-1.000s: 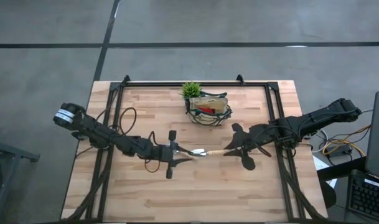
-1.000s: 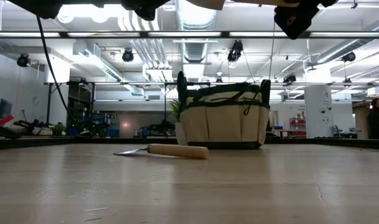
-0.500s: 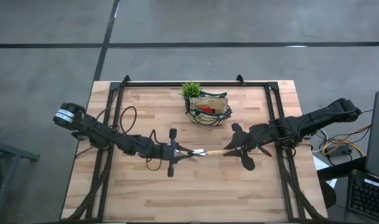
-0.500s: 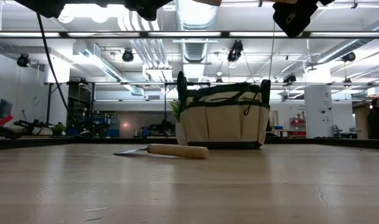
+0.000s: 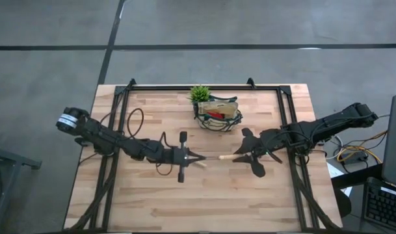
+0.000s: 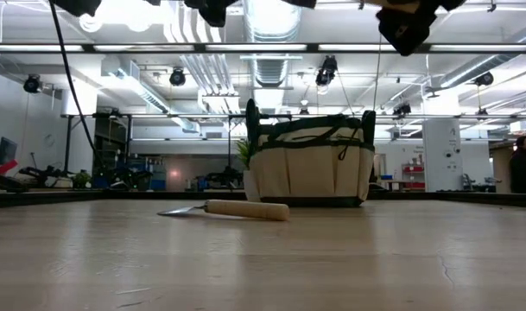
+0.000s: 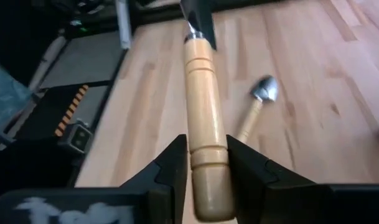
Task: Pick & Place Garden tools in Gardening bag
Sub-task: Put the right brown trowel into the gardening bag
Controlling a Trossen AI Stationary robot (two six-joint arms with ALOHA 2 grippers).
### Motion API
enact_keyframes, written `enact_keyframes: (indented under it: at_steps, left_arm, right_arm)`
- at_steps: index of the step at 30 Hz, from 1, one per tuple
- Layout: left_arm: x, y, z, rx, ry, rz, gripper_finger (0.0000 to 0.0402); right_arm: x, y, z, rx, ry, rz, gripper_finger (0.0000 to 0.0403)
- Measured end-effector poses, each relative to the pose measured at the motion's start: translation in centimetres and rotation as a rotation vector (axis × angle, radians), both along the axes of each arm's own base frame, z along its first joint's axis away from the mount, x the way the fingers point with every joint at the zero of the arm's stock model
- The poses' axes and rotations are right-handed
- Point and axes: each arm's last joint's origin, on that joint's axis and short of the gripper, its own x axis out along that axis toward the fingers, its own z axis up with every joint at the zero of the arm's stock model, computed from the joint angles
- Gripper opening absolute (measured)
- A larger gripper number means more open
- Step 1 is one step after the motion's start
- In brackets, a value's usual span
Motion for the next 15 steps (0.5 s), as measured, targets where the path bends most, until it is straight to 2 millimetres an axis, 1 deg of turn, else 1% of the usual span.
enact_keyframes:
  at_steps: [7, 9, 13, 15]
  left_arm:
    - [1.1, 0.6, 1.2, -0.02, 0.119, 0.025, 0.0002]
    - [1.3, 0.5, 1.8, -0.014, 0.139, 0.026, 0.0002]
    - [1.7, 0.5, 3.4, 0.0, 0.22, 0.033, 0.0001]
    - [1.8, 0.6, 4.1, 0.002, 0.265, 0.064, 0.0001]
  right_arm:
    - [-0.2, -0.1, -0.5, -0.003, 0.039, -0.013, 0.0118]
    - [-0.2, -0.2, -0.7, -0.009, 0.053, -0.038, 0.0127]
    - [-0.8, -0.4, -1.5, -0.026, 0.16, -0.09, 0.0144]
    - [-1.1, -0.5, -1.9, -0.035, 0.204, -0.105, 0.0152]
